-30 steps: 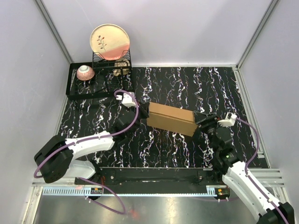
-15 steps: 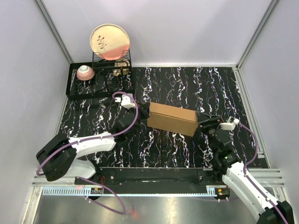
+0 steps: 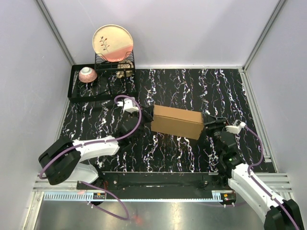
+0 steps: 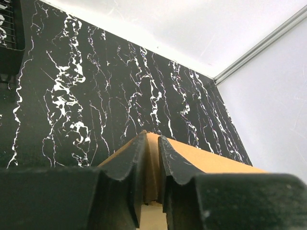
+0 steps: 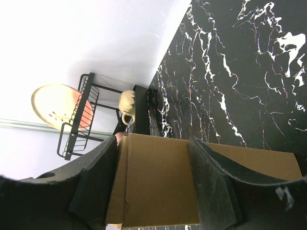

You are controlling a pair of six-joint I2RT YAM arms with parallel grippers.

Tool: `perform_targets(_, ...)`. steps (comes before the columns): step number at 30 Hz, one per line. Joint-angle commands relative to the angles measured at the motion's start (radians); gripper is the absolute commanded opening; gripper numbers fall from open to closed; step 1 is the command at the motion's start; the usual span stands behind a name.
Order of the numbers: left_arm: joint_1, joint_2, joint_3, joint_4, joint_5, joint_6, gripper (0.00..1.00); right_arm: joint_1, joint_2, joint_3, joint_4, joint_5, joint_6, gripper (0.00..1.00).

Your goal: Fold the paper box

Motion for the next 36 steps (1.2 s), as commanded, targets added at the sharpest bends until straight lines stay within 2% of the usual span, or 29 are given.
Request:
perform_targets(1,-0.011,0.028,-0.073,-0.247,0.016,0.019,0.24,0.0,0.03,-0.108,-0.245,0.016,0.011,0.0)
perform_targets(2,-0.011,0.001,-0.073,-0.247,0.018,0.023,0.35,0.0,0.013,-0.108,-0.259,0.018,0.01,0.0)
perform_targets(5,-0.011,-0.061,-0.07,-0.241,0.032,0.051,0.55,0.0,-0.016,-0.108,-0.28,0.018,0.008,0.01)
perform_targets(9,0.004,-0.125,-0.047,-0.271,0.055,0.07,0.65,0.0,-0.029,-0.108,-0.284,0.015,-0.004,0.04)
perform_targets(15,0.07,-0.214,-0.044,-0.313,0.127,0.002,0.68,0.0,0.001,-0.108,-0.251,0.001,-0.024,0.07)
perform_targets(19,0.119,-0.227,-0.097,-0.212,0.249,-0.041,0.67,0.0,0.03,-0.108,-0.221,-0.008,-0.035,0.07)
perform_targets(23,0.124,-0.205,-0.16,-0.1,0.312,-0.094,0.63,0.0,0.037,-0.108,-0.21,-0.013,-0.044,0.07)
perform_targets(27,0.124,-0.216,-0.212,-0.04,0.319,-0.119,0.62,-0.001,0.028,-0.108,-0.205,-0.018,-0.058,0.08)
perform_targets(29,0.125,-0.246,-0.212,-0.062,0.291,-0.108,0.63,-0.001,0.033,-0.108,-0.198,-0.027,-0.07,0.09)
perform_targets(30,0.124,-0.257,-0.197,-0.123,0.276,-0.102,0.64,0.0,0.037,-0.108,-0.198,-0.031,-0.073,0.1)
perform_targets(34,0.124,-0.325,-0.159,-0.263,0.173,-0.061,0.66,0.0,0.065,-0.091,-0.187,-0.068,-0.094,0.21)
perform_targets(36,0.124,-0.348,-0.15,-0.314,0.138,-0.043,0.66,0.0,0.06,-0.068,-0.207,-0.076,-0.102,0.34)
